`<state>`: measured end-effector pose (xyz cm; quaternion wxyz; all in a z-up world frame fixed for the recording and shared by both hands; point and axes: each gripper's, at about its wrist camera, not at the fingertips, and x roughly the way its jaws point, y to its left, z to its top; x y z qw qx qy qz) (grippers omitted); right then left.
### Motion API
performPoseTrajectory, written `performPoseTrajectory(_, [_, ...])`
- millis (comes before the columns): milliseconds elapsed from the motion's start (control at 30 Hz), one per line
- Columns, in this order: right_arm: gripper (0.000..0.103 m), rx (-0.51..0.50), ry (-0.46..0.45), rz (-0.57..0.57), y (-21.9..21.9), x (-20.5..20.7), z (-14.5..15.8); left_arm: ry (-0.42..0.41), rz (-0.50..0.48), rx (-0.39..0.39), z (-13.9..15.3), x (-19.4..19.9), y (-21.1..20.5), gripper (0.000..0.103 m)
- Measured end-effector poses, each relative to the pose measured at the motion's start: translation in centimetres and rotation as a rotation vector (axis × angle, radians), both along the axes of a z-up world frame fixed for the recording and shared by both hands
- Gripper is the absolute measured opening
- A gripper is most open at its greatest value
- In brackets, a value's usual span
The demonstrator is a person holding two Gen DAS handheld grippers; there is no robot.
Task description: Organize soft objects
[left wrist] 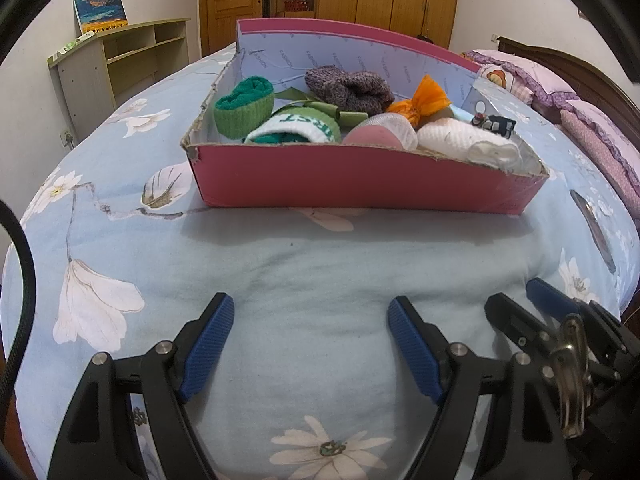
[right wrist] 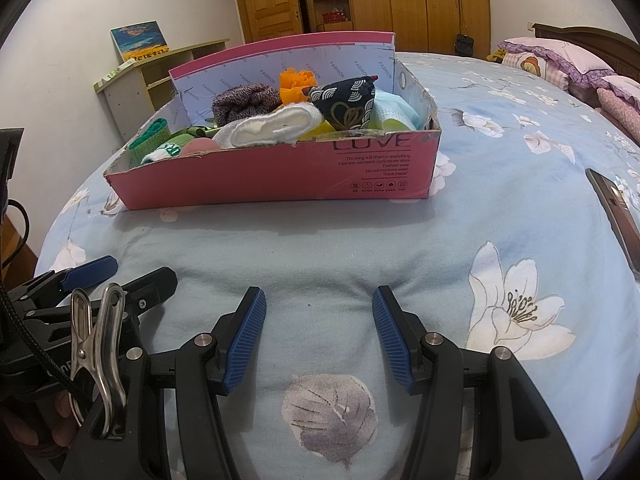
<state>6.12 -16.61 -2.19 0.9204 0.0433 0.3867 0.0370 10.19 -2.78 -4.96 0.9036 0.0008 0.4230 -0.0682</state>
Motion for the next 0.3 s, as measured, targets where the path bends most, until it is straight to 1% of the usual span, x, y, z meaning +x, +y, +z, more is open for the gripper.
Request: performPoseTrajectory(300, [0.057, 0.000, 0.000, 0.000, 0.00, 0.00, 0.01, 0.001, -0.005, -0.003, -0.06, 0.12, -0.05, 0.086])
